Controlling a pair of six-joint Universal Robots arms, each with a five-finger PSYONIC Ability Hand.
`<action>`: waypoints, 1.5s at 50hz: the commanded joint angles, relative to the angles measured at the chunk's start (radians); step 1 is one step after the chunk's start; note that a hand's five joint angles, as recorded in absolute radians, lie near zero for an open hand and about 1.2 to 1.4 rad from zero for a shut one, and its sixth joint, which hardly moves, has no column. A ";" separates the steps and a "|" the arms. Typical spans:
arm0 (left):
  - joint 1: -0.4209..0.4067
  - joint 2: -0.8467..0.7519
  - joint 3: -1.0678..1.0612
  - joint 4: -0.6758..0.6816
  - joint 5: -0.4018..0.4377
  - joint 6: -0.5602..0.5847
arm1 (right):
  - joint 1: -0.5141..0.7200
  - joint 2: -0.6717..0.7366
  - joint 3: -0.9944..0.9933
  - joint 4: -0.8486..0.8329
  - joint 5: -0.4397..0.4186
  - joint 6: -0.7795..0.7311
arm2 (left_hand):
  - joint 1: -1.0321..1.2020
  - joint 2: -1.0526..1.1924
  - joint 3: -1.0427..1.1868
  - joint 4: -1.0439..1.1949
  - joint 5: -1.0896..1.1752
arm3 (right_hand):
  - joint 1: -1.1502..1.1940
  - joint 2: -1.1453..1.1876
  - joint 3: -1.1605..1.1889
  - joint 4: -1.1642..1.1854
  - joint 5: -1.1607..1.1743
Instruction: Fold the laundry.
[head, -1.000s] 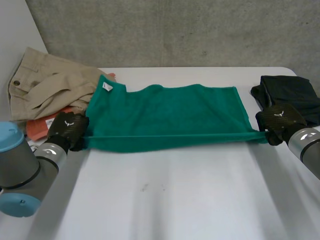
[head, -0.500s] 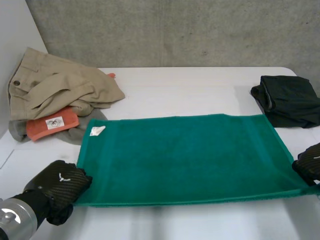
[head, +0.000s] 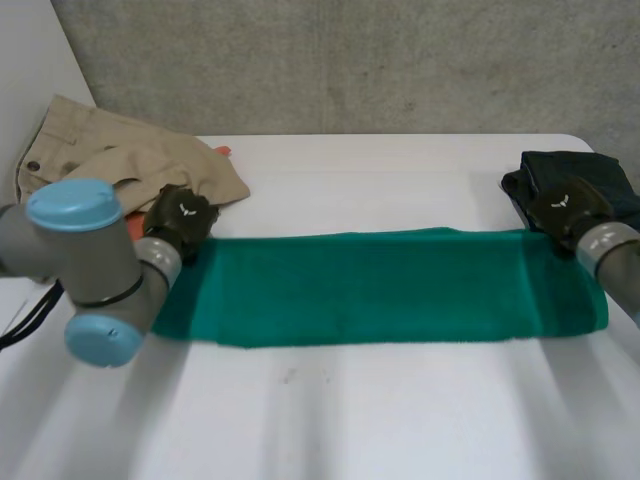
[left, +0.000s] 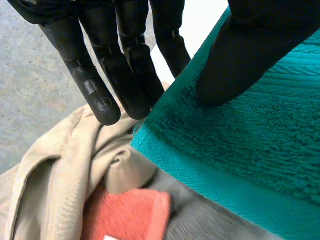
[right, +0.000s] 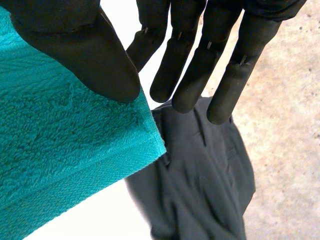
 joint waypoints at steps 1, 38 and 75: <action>-0.011 -0.179 0.243 -0.010 -0.012 0.007 | 0.028 0.162 -0.195 -0.039 -0.002 0.000 | 0.255 0.203 0.208 0.197 0.229 | 0.264 0.218 0.207 0.199 0.196; -0.092 0.199 -0.173 0.025 0.090 -0.360 | -0.222 -0.129 0.209 0.246 -0.212 0.332 | -0.967 -1.019 -1.014 -1.024 -0.993 | -0.498 -0.544 -0.555 -0.564 -0.566; -0.088 0.297 -0.279 0.048 0.098 -0.372 | -0.412 -0.172 0.279 0.168 -0.417 0.229 | -0.967 -1.019 -1.014 -1.024 -0.993 | -0.689 -0.735 -0.746 -0.754 -0.757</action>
